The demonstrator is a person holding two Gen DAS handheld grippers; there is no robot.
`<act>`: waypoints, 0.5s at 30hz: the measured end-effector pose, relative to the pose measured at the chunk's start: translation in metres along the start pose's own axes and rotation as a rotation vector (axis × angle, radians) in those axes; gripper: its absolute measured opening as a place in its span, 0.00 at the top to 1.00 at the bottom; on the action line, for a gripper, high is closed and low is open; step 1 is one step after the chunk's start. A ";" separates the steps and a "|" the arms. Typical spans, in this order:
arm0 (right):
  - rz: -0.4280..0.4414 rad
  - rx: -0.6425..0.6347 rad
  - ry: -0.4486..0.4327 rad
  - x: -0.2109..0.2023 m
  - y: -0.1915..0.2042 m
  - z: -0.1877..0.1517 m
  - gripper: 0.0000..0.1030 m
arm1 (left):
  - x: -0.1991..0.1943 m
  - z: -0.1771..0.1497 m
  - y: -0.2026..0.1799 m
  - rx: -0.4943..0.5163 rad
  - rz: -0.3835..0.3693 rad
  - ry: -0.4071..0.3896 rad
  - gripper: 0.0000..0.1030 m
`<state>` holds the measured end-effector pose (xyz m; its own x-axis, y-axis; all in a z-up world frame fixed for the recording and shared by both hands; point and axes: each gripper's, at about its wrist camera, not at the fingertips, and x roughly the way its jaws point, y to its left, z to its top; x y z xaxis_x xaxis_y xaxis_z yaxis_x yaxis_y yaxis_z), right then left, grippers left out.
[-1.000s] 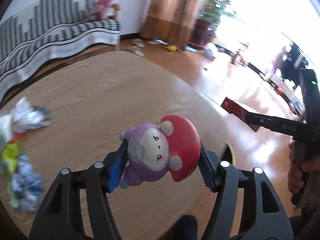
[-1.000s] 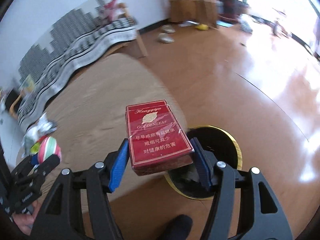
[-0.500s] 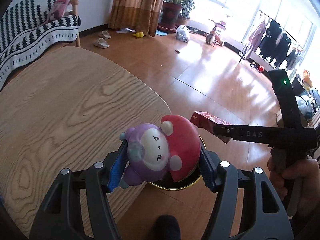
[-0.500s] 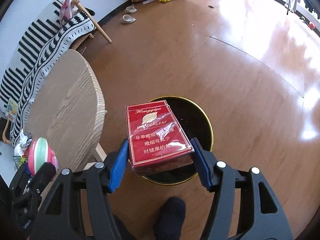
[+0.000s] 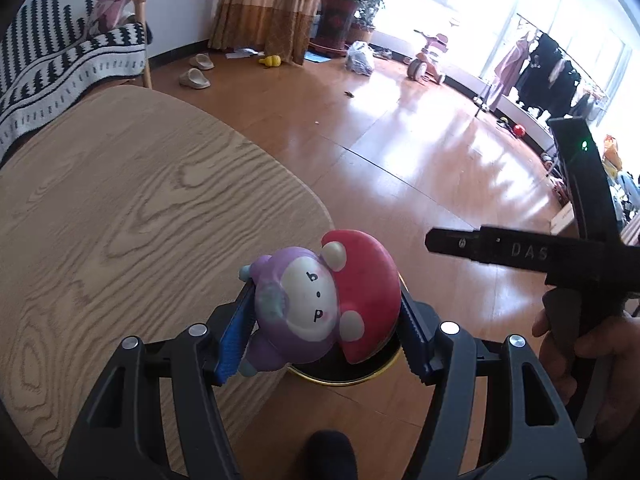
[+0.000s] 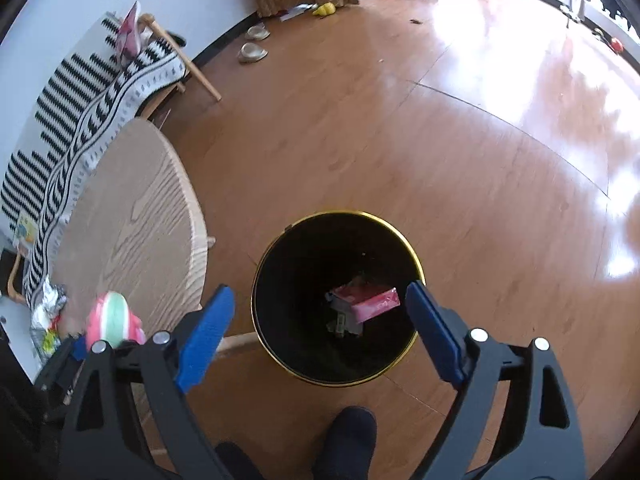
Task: Collect trash
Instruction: 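Carry both items over the bin and open both tools to drop them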
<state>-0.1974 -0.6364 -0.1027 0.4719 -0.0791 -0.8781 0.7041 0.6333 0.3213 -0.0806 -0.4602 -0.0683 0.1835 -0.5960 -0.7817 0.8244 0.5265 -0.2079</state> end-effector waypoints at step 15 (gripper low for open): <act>-0.019 0.145 -0.116 -0.036 -0.052 0.003 0.15 | 0.035 0.006 -0.042 0.053 -0.097 0.010 0.23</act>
<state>-0.2491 -0.6687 -0.0870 0.5104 -0.1838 -0.8401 0.7783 0.5142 0.3604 -0.1054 -0.5067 -0.0839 0.0963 -0.6367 -0.7651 0.8655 0.4332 -0.2516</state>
